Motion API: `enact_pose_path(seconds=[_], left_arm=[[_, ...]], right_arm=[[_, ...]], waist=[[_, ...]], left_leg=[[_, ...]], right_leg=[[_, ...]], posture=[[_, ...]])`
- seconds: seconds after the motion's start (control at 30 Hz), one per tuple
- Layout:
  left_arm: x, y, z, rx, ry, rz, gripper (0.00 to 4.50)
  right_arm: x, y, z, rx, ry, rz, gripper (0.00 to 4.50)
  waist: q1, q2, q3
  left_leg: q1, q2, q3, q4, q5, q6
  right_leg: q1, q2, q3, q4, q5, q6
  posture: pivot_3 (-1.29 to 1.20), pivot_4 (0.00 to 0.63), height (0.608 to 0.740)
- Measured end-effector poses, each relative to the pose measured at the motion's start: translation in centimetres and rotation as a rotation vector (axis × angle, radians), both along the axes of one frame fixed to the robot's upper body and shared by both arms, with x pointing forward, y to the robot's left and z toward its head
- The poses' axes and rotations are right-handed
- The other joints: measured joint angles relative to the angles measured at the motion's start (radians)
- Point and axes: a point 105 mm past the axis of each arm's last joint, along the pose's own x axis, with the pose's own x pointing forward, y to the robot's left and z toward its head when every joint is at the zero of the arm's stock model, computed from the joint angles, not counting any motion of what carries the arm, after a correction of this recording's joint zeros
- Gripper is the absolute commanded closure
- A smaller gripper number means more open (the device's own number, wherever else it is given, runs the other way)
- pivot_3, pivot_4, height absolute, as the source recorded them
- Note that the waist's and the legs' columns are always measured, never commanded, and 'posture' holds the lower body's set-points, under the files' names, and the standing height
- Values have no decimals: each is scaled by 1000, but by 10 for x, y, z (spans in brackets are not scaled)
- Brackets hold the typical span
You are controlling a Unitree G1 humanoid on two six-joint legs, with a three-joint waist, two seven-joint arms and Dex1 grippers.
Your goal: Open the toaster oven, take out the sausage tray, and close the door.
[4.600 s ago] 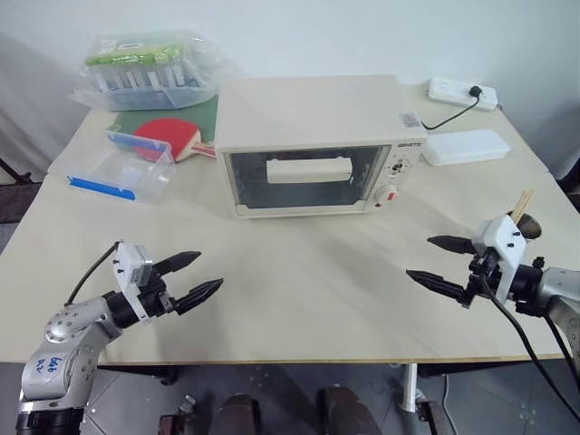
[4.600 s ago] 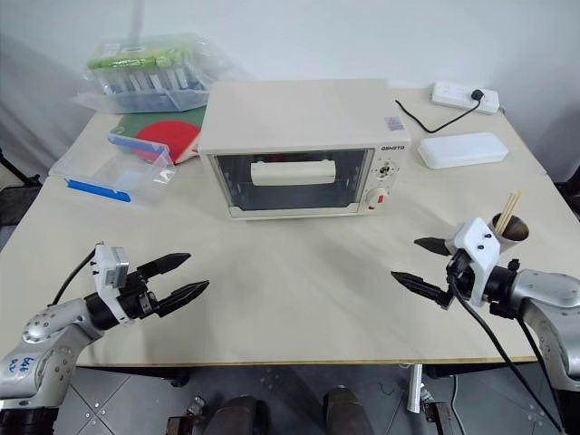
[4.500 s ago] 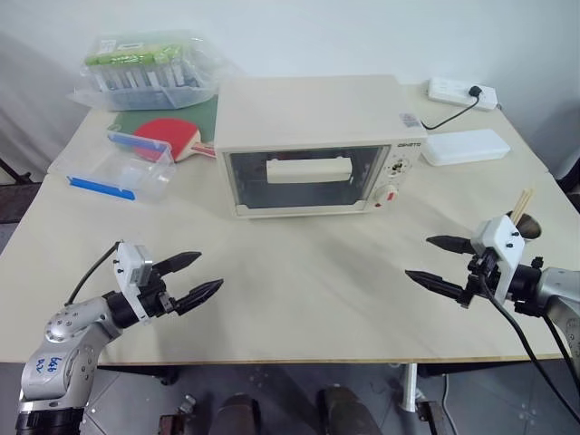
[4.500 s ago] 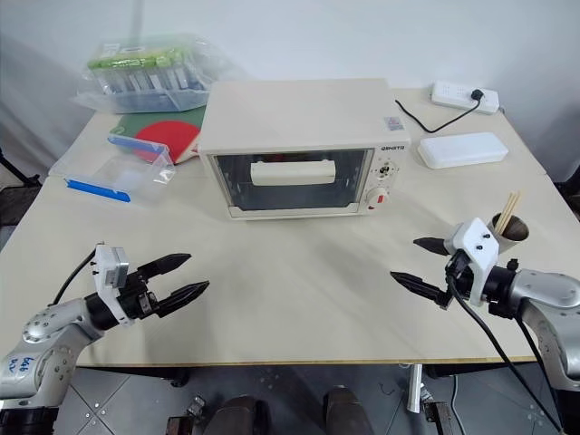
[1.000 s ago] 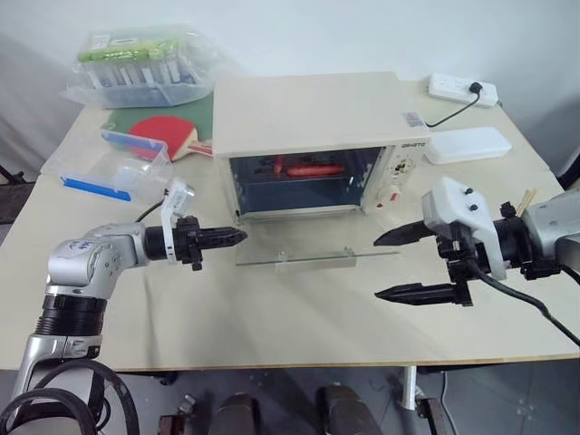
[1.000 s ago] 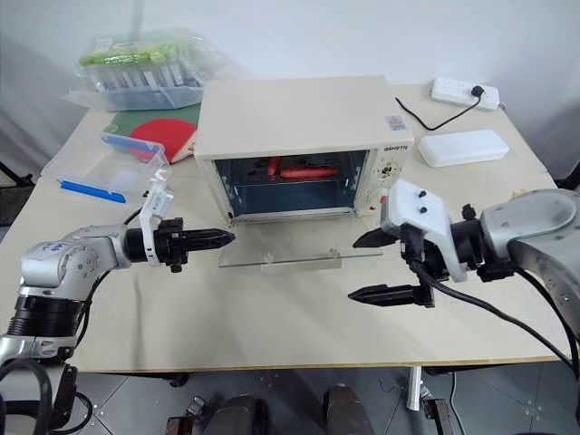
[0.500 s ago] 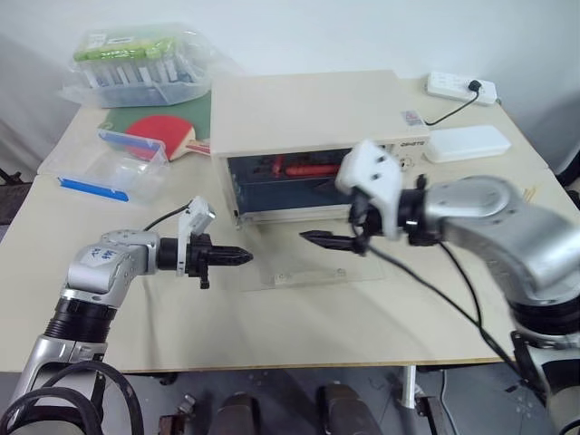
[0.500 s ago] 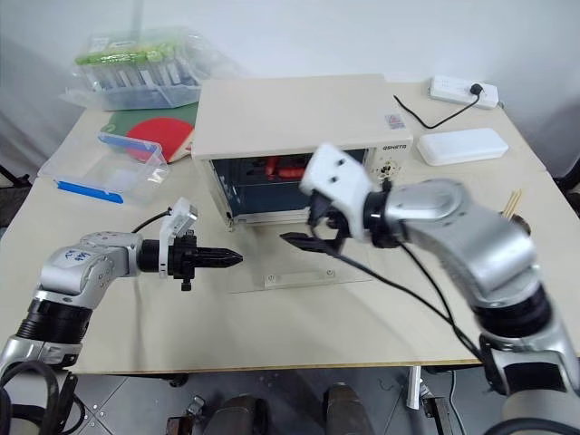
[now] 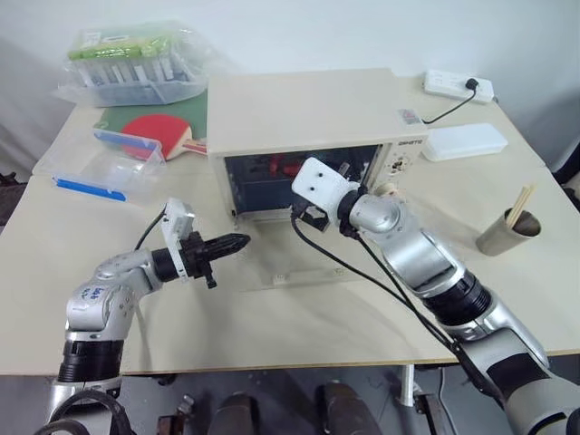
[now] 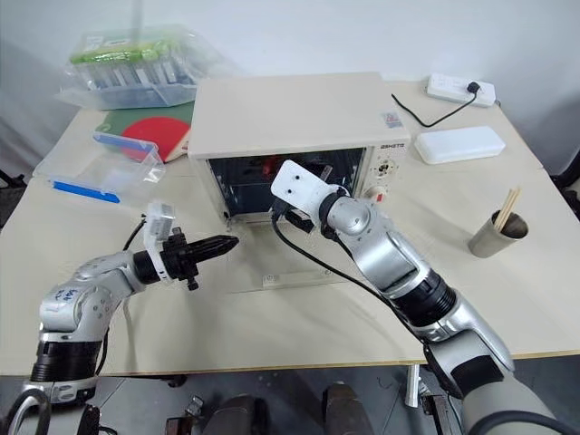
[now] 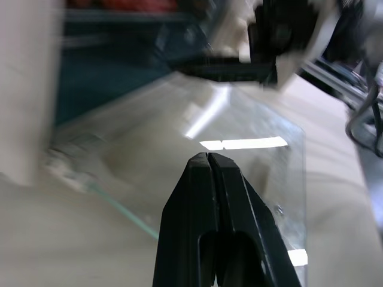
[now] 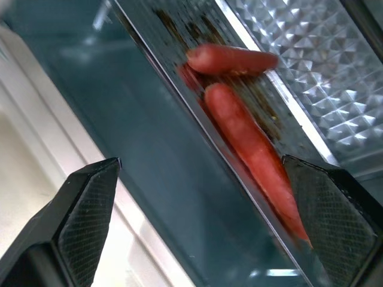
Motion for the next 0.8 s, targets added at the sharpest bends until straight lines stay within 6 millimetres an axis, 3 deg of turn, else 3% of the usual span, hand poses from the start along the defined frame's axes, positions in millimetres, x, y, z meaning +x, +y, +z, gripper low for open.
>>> enact_pose_path(seconds=[0.17,0.5,0.53,0.73,0.8], left_arm=[[-9,6,-7,-63,55,89,3058],[-32,7,22,-339,26,103,198],[-31,8,22,-342,25,117,33],[-31,13,19,-339,30,166,33],[-30,14,19,-338,25,175,0]], right_arm=[[1,6,-15,-79,-49,26,0],[9,17,-17,-157,-149,26,0],[11,17,-16,-167,-158,18,0],[18,22,-16,-215,-200,18,0],[17,23,-15,-230,-216,26,372]], waist=[[-7,0,0],[-10,0,0],[-10,0,0],[-13,0,0],[-13,0,0]], left_leg=[[0,0,-1,0,0,0],[1,0,-2,0,1,-1],[1,0,-2,0,1,-1],[2,-1,-4,1,2,-1],[2,-1,-4,1,2,-1]], right_leg=[[0,1,-1,0,0,0],[2,1,-2,0,0,0],[2,1,-2,0,0,0],[5,1,-3,0,0,0],[5,1,-3,0,0,0]], posture=[[0,150,740],[0,150,740],[0,150,740],[0,150,740],[0,150,740]])
